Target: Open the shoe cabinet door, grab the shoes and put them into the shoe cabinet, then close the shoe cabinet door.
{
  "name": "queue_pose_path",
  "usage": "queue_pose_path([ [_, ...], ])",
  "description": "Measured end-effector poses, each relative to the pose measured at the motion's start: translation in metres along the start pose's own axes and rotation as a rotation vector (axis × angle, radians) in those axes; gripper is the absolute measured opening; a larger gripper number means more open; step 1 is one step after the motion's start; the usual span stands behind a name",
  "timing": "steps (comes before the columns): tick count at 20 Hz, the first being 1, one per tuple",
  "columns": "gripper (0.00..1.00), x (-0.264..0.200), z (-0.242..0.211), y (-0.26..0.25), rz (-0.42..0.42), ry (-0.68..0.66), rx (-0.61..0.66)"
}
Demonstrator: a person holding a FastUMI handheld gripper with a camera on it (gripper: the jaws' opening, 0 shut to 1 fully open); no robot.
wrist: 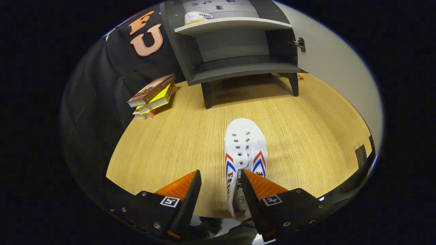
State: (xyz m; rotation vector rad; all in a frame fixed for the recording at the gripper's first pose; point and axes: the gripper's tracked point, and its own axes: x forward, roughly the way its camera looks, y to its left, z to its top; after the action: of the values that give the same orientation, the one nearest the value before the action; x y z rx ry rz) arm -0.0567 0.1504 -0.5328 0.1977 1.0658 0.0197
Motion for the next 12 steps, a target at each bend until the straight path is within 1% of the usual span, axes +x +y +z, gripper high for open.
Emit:
queue_pose_path([
  [1, 0.69, 0.006, -0.006, -0.001, -0.011, 0.010, -0.002],
  [2, 0.67, 0.009, -0.011, -0.003, -0.025, 0.018, 0.001],
  [4, 0.63, 0.015, -0.006, -0.003, -0.032, -0.013, 0.014],
  [6, 0.58, 0.022, -0.008, -0.011, -0.062, -0.041, -0.006],
  [10, 0.38, 0.028, -0.005, -0.020, -0.117, -0.130, -0.081],
  [11, 0.30, 0.029, -0.005, -0.019, -0.121, -0.145, -0.093],
  [12, 0.24, 0.028, -0.005, -0.018, -0.121, -0.150, -0.105],
])
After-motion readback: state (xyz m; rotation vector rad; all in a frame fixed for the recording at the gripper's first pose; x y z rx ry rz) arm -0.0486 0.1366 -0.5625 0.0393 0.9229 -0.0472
